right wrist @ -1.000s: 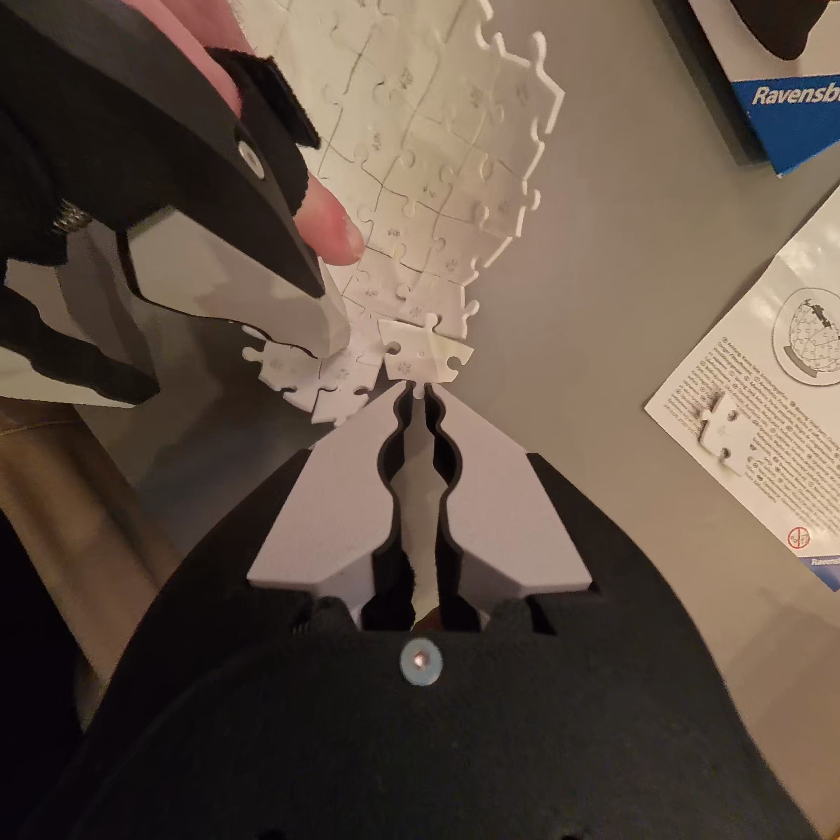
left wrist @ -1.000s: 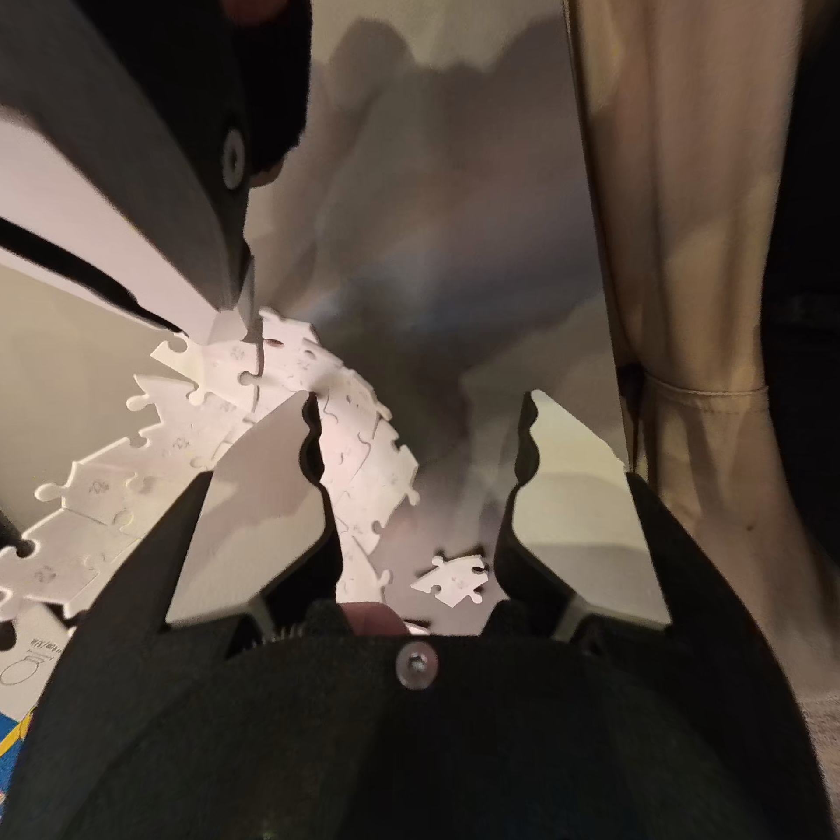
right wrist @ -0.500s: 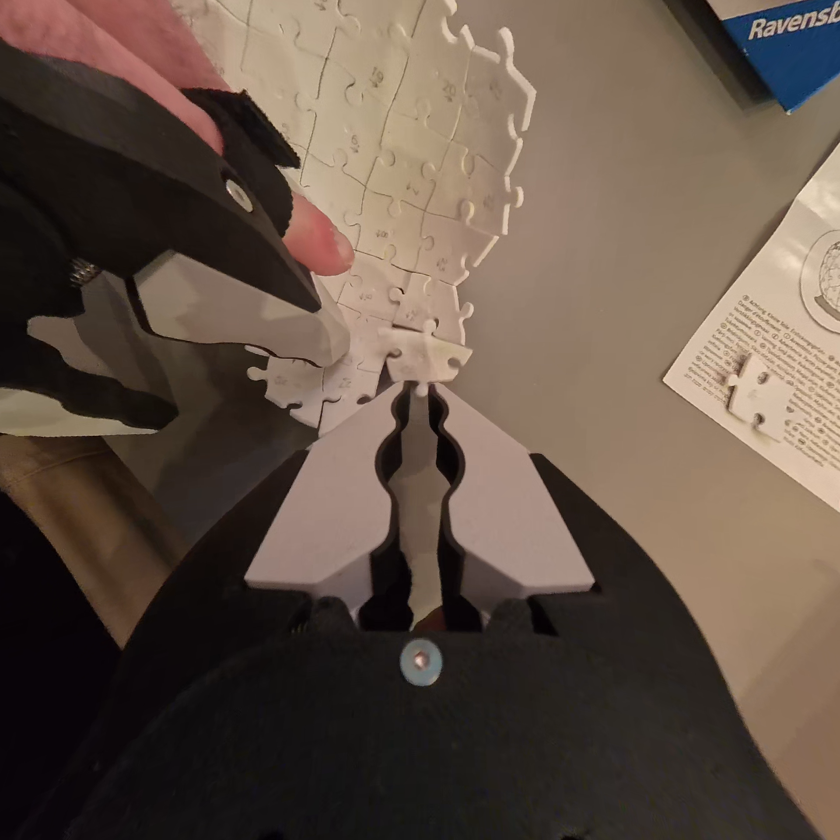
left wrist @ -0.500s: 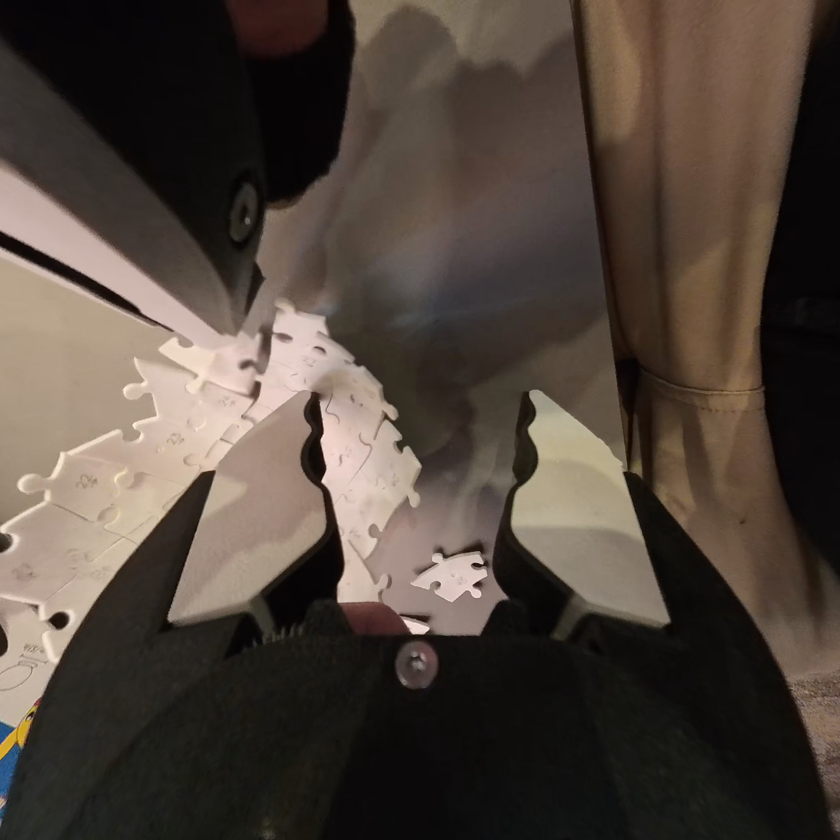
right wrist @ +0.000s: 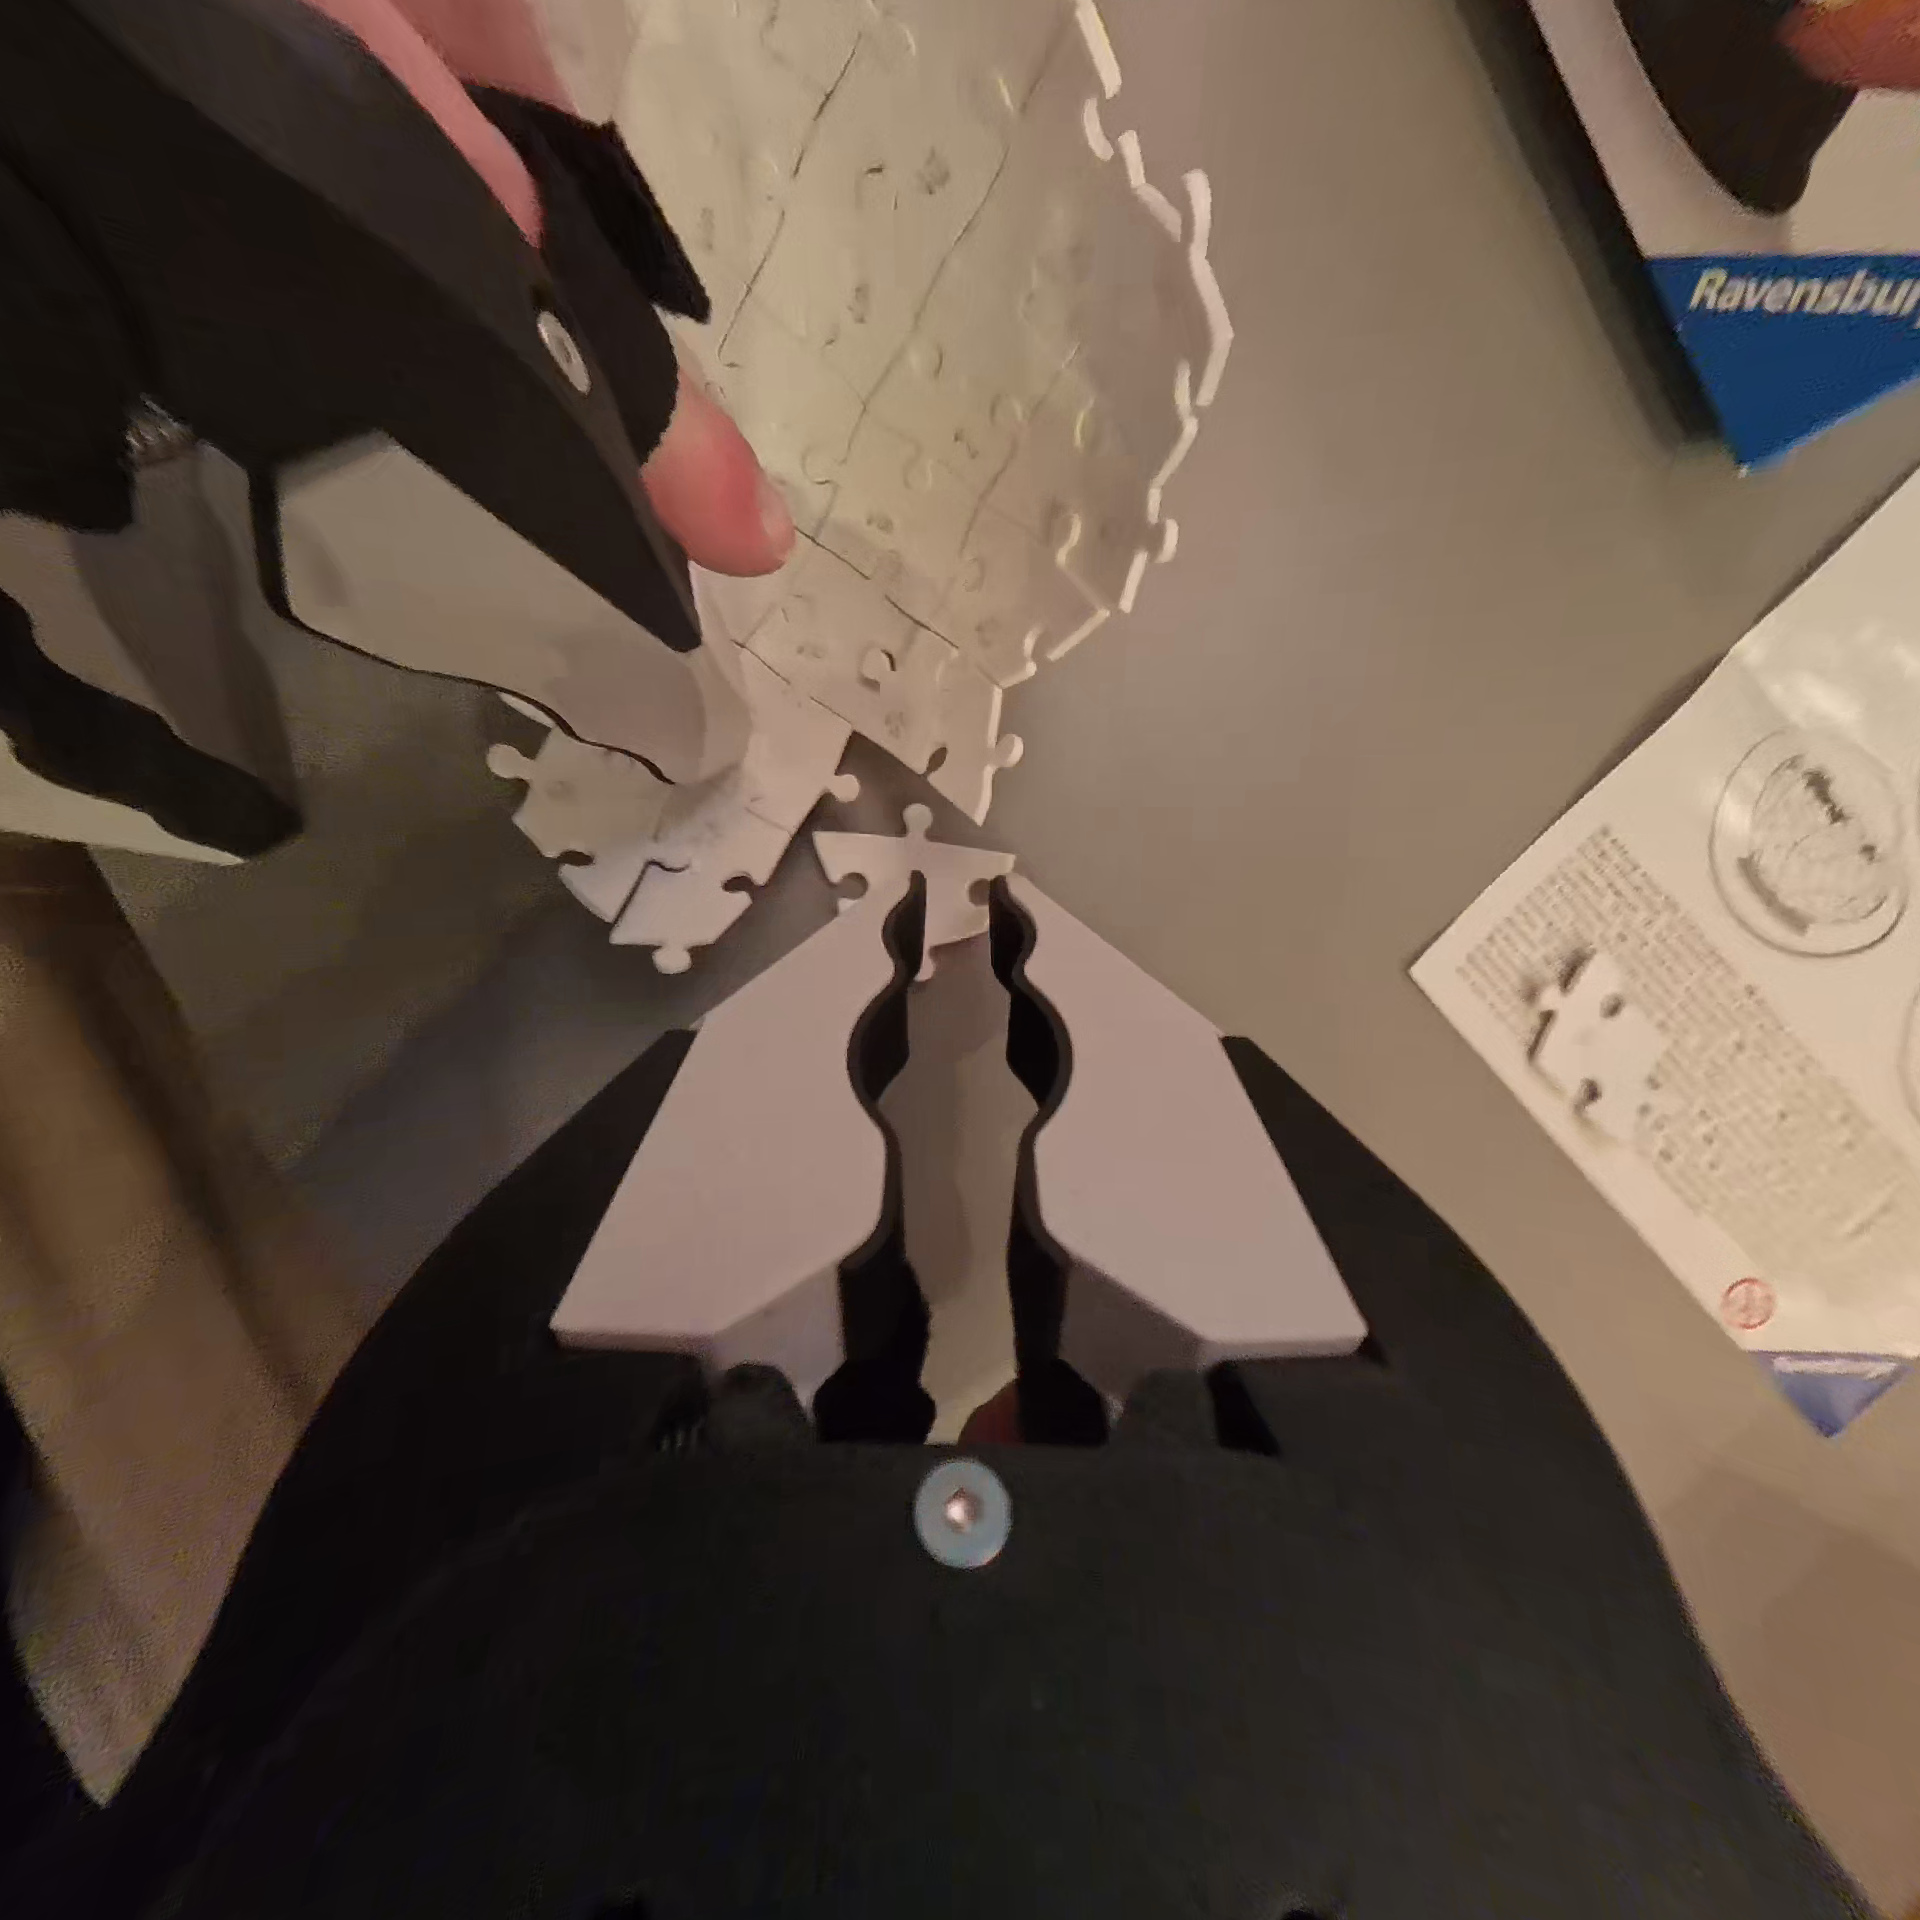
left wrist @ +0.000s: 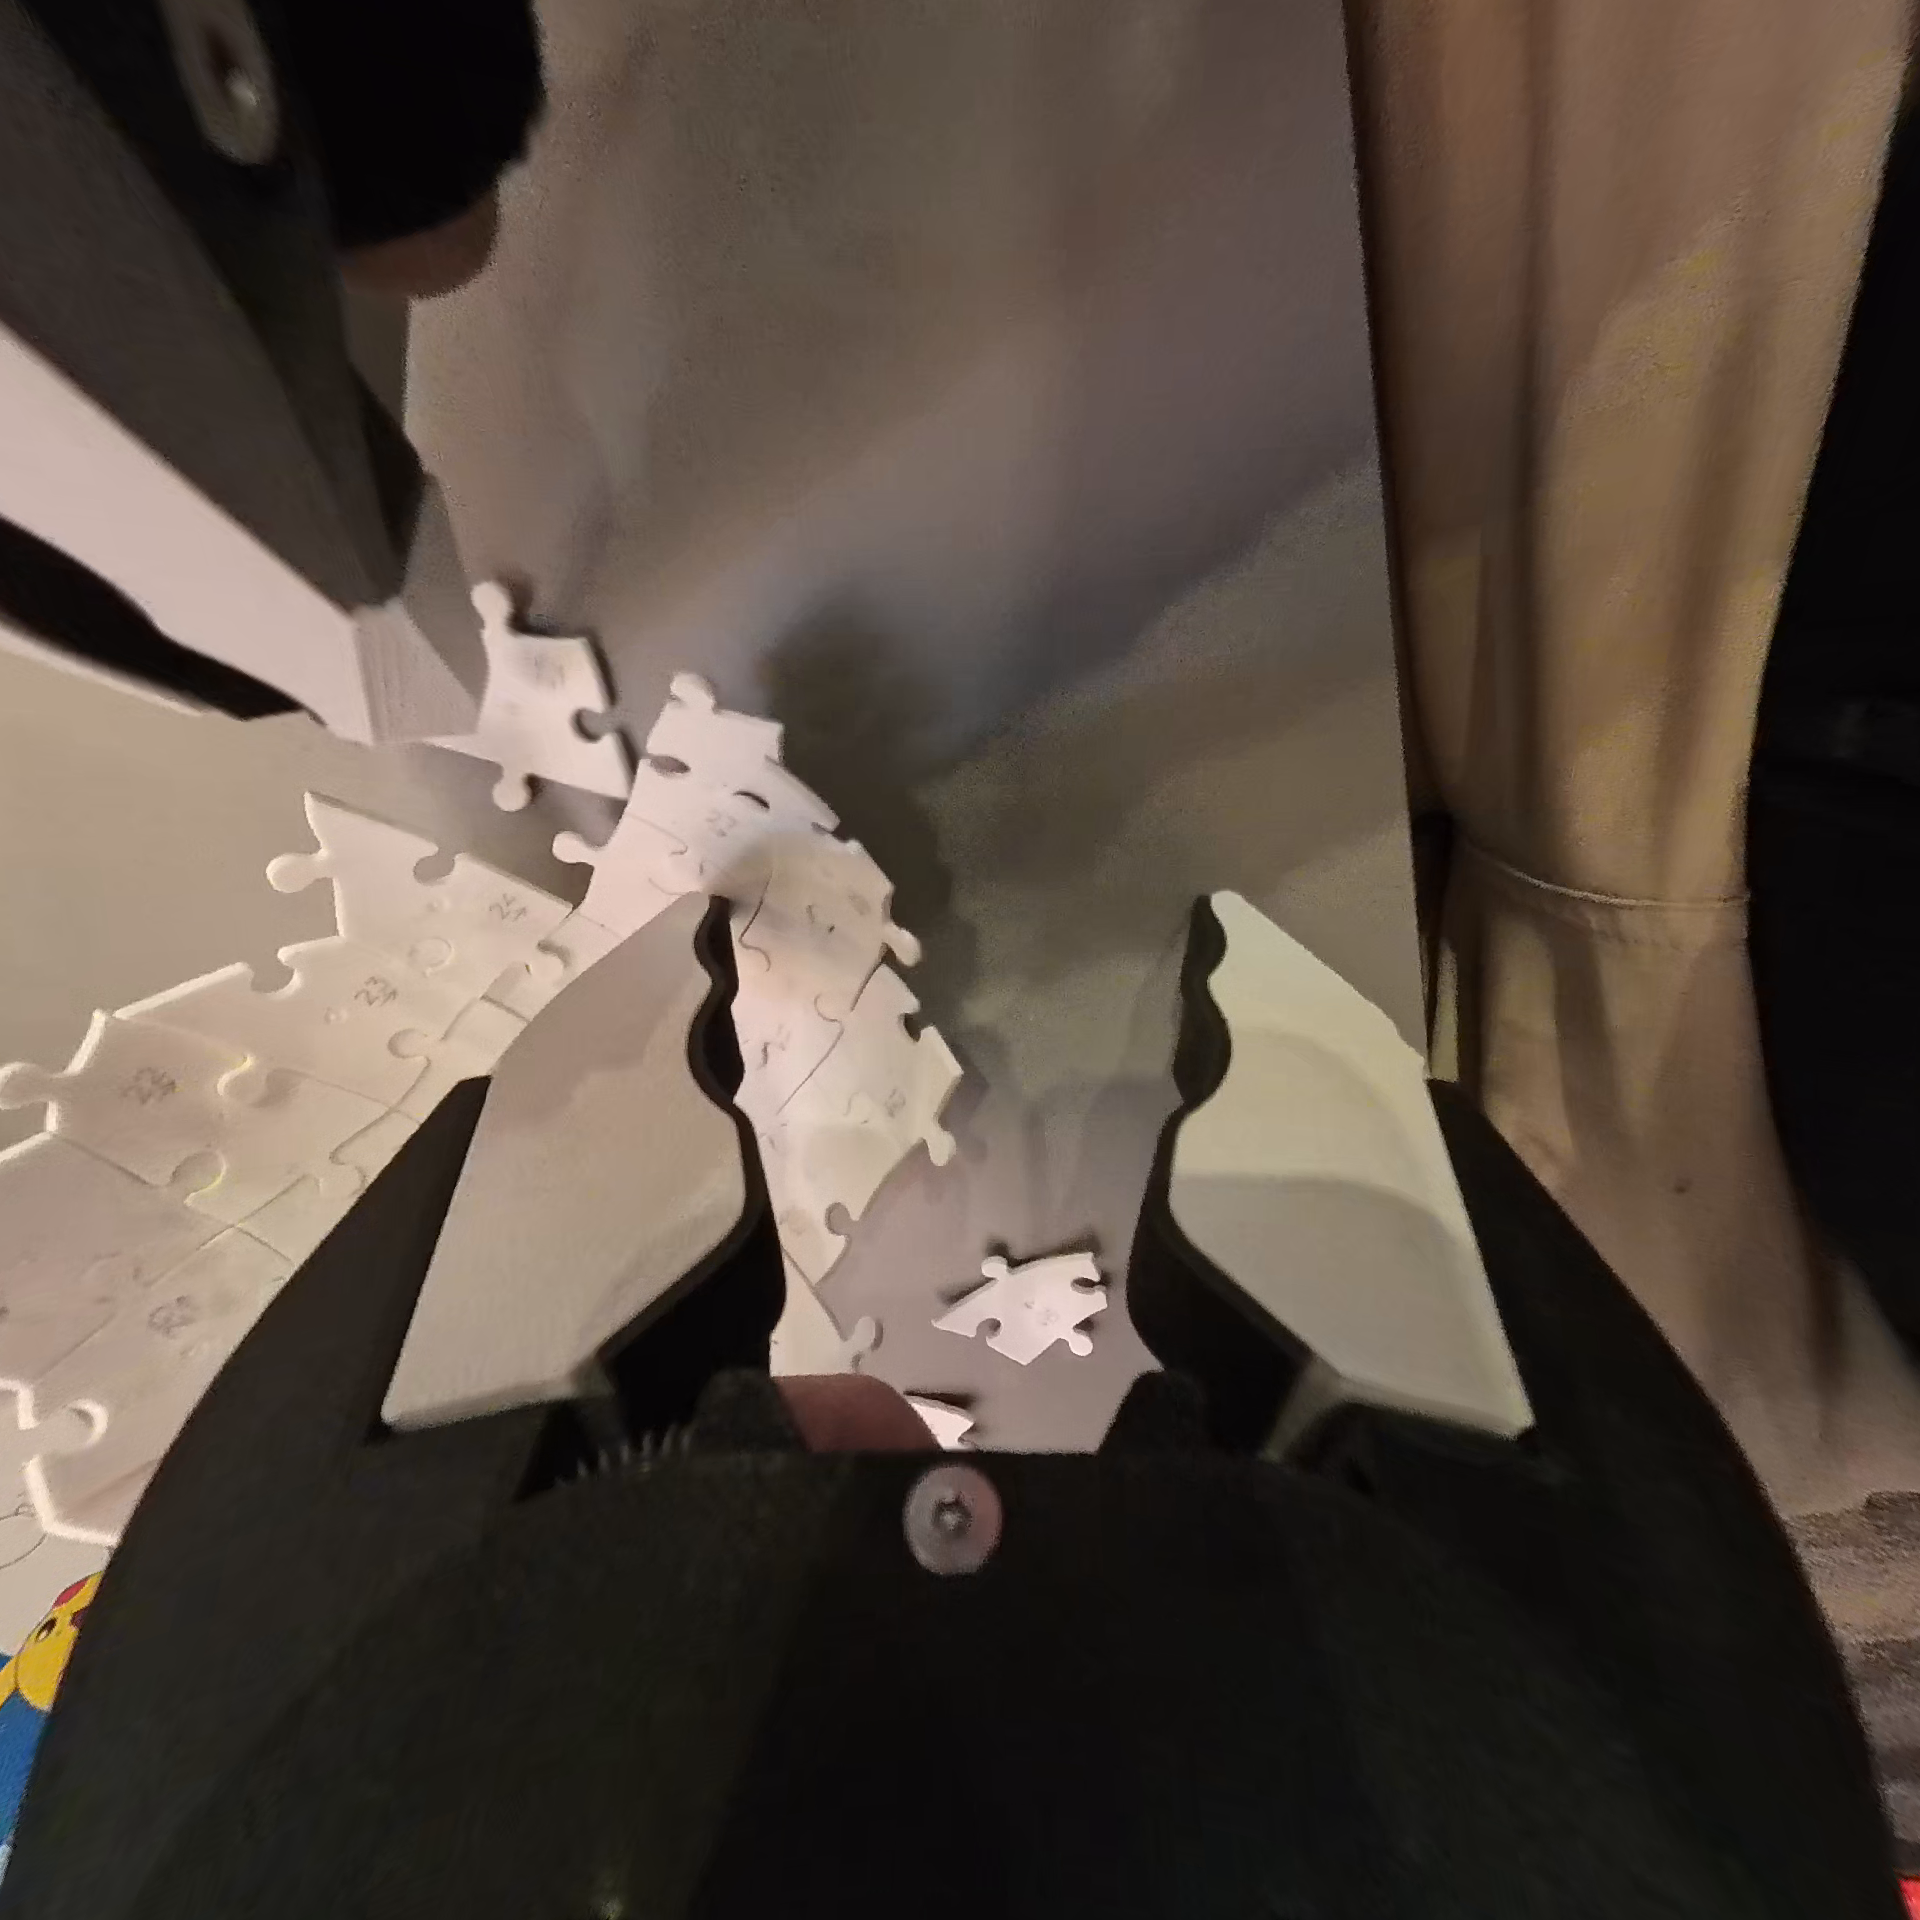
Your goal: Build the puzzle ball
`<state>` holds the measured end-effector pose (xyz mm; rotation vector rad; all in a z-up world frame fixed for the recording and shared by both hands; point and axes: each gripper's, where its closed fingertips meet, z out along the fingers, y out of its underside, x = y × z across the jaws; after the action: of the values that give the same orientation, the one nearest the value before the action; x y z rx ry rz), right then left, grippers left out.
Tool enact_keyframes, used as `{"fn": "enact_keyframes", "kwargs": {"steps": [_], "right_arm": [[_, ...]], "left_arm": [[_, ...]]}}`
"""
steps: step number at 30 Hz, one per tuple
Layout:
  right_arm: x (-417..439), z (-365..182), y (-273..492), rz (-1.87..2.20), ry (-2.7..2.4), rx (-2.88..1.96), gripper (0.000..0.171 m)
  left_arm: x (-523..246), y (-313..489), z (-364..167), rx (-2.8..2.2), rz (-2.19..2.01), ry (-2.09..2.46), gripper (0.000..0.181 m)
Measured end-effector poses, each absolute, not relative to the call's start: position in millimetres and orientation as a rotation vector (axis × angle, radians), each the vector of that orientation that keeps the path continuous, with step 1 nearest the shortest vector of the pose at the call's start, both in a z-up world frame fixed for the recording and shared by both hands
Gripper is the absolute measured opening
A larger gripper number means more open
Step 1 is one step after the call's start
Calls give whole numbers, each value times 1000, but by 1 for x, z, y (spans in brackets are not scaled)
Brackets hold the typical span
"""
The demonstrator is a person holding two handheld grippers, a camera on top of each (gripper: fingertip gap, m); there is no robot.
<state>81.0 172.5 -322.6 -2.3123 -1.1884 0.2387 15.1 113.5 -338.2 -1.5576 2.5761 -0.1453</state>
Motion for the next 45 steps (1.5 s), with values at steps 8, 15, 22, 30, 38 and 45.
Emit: {"fn": "enact_keyframes", "kwargs": {"steps": [8,15,22,30,38,45], "right_arm": [[72,-330,169,415,-1548,-2081,26],[73,-331,167,461,-1528,-2129,26],[79,-324,156,429,-1622,-2056,41],[85,-334,167,445,-1862,-1948,28],[87,-335,151,488,-1893,-2018,12],[87,-322,151,481,-1724,-2041,18]], "left_arm": [[14,113,-338,-1581,-157,2561,80],[14,113,-338,-1610,-171,2536,81],[13,112,-338,-1615,-184,2527,80],[14,112,-338,-1628,-182,2522,80],[14,113,-339,-1635,-189,2514,81],[14,113,-339,-1637,-193,2509,81]]}}
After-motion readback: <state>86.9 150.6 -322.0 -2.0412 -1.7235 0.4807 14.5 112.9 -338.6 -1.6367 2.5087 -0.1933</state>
